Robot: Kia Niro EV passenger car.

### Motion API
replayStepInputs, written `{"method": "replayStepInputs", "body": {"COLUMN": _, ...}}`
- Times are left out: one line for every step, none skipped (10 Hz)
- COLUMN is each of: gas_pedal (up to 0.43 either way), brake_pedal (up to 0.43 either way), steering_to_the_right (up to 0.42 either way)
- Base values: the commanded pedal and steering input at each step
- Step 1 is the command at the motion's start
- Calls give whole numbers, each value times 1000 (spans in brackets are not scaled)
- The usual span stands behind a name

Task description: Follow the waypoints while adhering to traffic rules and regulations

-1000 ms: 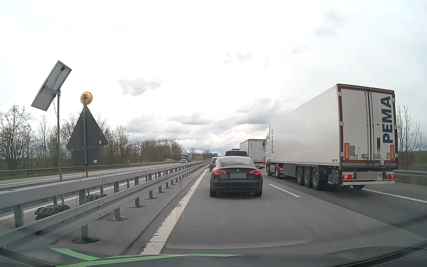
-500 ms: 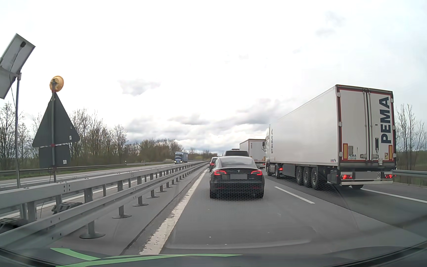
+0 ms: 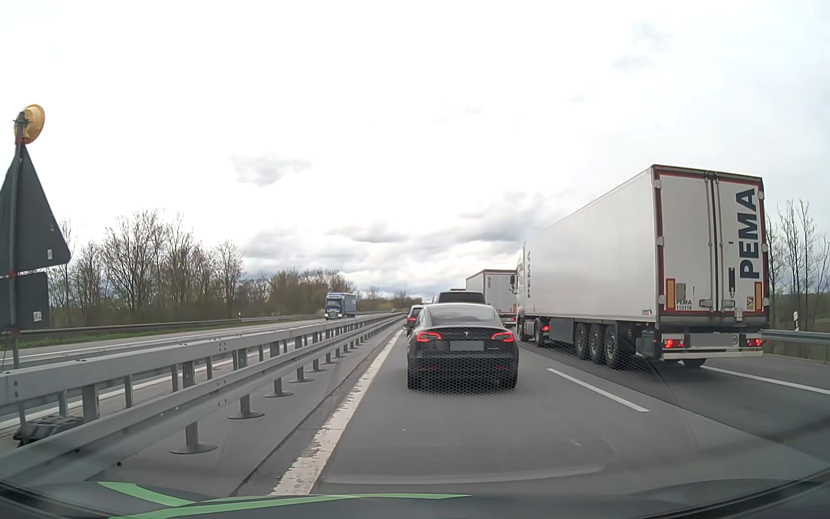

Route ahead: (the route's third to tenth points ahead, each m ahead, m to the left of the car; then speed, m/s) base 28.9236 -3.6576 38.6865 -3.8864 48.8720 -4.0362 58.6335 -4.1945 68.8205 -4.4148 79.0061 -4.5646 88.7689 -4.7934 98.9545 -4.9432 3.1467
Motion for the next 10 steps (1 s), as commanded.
{"method": "replayStepInputs", "body": {"gas_pedal": 0, "brake_pedal": 61, "steering_to_the_right": 0}}
{"method": "replayStepInputs", "body": {"gas_pedal": 0, "brake_pedal": 73, "steering_to_the_right": 0}}
{"method": "replayStepInputs", "body": {"gas_pedal": 0, "brake_pedal": 79, "steering_to_the_right": 0}}
{"method": "replayStepInputs", "body": {"gas_pedal": 0, "brake_pedal": 85, "steering_to_the_right": 0}}
{"method": "replayStepInputs", "body": {"gas_pedal": 0, "brake_pedal": 98, "steering_to_the_right": 0}}
{"method": "replayStepInputs", "body": {"gas_pedal": 0, "brake_pedal": 104, "steering_to_the_right": 0}}
{"method": "replayStepInputs", "body": {"gas_pedal": 0, "brake_pedal": 110, "steering_to_the_right": 0}}
{"method": "replayStepInputs", "body": {"gas_pedal": 0, "brake_pedal": 116, "steering_to_the_right": 0}}
{"method": "replayStepInputs", "body": {"gas_pedal": 0, "brake_pedal": 122, "steering_to_the_right": 0}}
{"method": "replayStepInputs", "body": {"gas_pedal": 0, "brake_pedal": 128, "steering_to_the_right": 0}}
